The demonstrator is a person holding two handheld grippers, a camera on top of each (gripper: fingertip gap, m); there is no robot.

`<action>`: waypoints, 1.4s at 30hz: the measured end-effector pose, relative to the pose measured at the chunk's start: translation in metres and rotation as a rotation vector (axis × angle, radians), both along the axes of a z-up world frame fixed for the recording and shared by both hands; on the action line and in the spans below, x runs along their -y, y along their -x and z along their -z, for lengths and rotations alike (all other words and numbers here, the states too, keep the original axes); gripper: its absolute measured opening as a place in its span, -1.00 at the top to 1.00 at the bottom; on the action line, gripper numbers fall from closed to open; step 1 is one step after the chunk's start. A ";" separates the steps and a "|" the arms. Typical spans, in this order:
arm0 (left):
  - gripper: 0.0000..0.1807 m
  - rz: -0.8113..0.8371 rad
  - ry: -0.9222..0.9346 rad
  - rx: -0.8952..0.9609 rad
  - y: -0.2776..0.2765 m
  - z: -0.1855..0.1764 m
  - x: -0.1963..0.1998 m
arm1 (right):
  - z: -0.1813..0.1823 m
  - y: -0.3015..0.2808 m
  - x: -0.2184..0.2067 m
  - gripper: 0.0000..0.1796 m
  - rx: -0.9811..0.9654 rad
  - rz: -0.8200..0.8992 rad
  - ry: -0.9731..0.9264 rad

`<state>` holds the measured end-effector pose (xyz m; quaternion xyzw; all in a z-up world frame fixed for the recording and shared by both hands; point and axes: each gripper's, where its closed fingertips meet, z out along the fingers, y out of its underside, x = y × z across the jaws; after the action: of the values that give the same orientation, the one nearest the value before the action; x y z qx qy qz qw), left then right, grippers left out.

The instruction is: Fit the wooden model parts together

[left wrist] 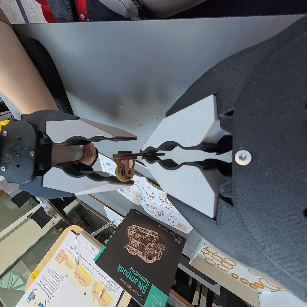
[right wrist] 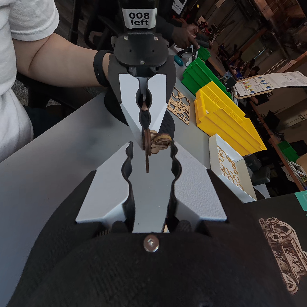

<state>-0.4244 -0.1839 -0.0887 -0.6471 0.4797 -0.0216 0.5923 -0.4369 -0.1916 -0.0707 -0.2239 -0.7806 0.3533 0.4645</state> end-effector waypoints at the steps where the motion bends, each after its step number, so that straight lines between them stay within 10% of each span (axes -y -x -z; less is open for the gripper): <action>1: 1.00 0.009 0.008 0.012 -0.001 0.000 0.001 | -0.001 0.000 0.000 0.52 -0.008 -0.004 -0.004; 19: 0.99 0.045 0.090 0.156 -0.002 -0.007 0.002 | -0.009 0.002 -0.005 0.64 0.028 0.043 0.128; 42: 1.00 0.535 0.985 0.853 -0.021 -0.040 0.034 | -0.030 -0.019 0.022 0.37 0.195 -0.310 0.658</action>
<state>-0.4035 -0.2184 -0.0487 -0.6349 0.2826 -0.6329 0.3413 -0.4182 -0.2138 -0.0409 -0.2730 -0.6905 0.6283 0.2321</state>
